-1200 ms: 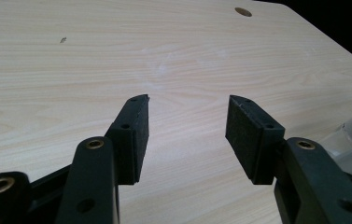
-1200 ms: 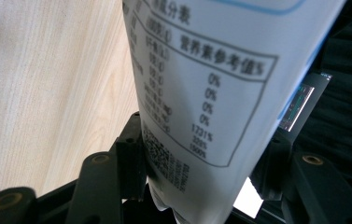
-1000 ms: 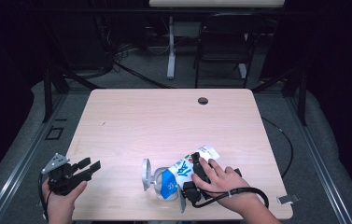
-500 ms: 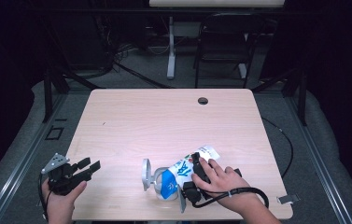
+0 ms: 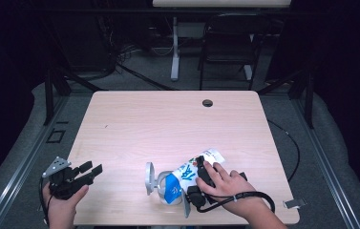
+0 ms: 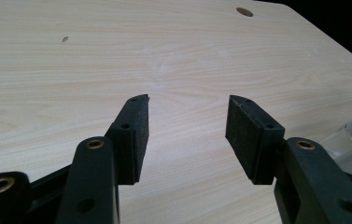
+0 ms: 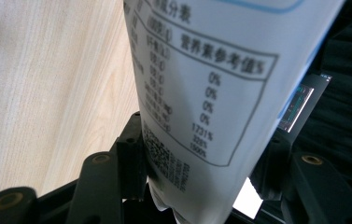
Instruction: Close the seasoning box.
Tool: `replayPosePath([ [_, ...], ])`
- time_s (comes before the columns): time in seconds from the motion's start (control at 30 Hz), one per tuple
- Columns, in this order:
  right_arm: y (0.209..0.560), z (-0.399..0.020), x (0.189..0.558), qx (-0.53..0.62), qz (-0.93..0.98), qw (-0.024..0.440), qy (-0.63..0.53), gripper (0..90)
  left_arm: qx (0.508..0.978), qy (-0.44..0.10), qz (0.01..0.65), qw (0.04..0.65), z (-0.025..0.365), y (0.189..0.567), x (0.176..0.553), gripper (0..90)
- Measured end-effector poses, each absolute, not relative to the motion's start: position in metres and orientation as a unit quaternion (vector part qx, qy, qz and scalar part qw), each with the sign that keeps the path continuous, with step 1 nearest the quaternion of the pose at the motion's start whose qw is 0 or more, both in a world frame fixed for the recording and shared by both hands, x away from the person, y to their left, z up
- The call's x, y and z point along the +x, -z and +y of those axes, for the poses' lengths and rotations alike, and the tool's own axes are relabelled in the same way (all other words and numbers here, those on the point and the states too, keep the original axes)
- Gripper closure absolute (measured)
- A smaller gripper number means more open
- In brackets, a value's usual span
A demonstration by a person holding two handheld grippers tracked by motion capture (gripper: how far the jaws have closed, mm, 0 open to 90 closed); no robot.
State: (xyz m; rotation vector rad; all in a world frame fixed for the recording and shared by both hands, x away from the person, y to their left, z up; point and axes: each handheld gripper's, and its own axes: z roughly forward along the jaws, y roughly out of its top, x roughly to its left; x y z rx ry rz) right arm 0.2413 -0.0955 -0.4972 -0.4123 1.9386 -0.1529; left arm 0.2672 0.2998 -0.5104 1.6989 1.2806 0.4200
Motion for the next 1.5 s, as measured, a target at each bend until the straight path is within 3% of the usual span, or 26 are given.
replayPosePath([
  [1.5, 0.4962, -0.0966, 0.2412, -0.180, 0.815, 0.547, 0.071, 48.8, 0.691, -0.172, 0.523, 0.469, 0.3004, 0.5113, 0.2675, 49.9],
])
